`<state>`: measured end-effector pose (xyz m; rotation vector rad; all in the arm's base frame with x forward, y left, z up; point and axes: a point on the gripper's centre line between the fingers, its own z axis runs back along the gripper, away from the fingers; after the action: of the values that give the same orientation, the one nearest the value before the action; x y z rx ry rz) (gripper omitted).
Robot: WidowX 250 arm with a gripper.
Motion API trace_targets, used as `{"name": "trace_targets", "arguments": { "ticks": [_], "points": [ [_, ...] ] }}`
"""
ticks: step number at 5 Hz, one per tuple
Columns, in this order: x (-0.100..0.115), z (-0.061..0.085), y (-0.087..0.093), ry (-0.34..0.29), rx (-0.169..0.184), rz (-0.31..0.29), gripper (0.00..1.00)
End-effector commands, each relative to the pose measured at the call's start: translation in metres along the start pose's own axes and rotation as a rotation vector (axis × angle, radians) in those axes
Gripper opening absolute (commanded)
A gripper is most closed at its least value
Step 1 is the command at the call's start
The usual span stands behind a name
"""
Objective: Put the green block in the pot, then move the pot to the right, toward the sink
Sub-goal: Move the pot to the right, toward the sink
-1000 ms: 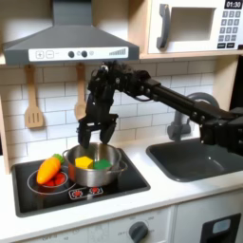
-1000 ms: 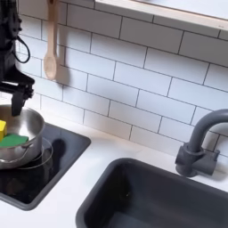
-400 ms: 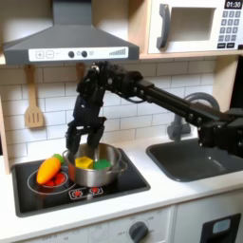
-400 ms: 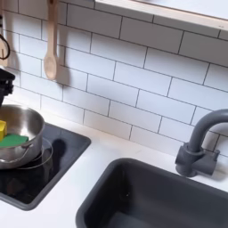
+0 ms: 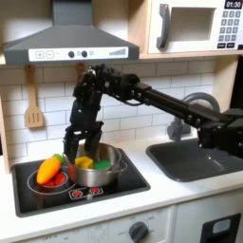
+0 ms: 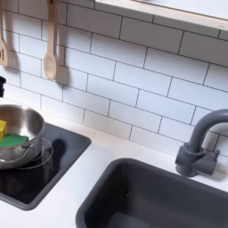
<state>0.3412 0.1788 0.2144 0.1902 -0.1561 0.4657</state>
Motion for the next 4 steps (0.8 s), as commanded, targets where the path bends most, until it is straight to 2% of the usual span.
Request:
{"name": "trace_targets", "arguments": {
  "ticks": [1, 2, 3, 4],
  "points": [
    [-0.013, -0.017, 0.0, 0.059, -0.001, 0.022, 1.0],
    [-0.018, -0.027, 0.0, 0.095, -0.003, 0.032, 1.0],
    [-0.02, -0.029, -0.002, 0.104, 0.0, 0.031, 1.0],
    [-0.022, -0.032, -0.006, 0.117, -0.001, 0.023, 0.18]
  ]
}}
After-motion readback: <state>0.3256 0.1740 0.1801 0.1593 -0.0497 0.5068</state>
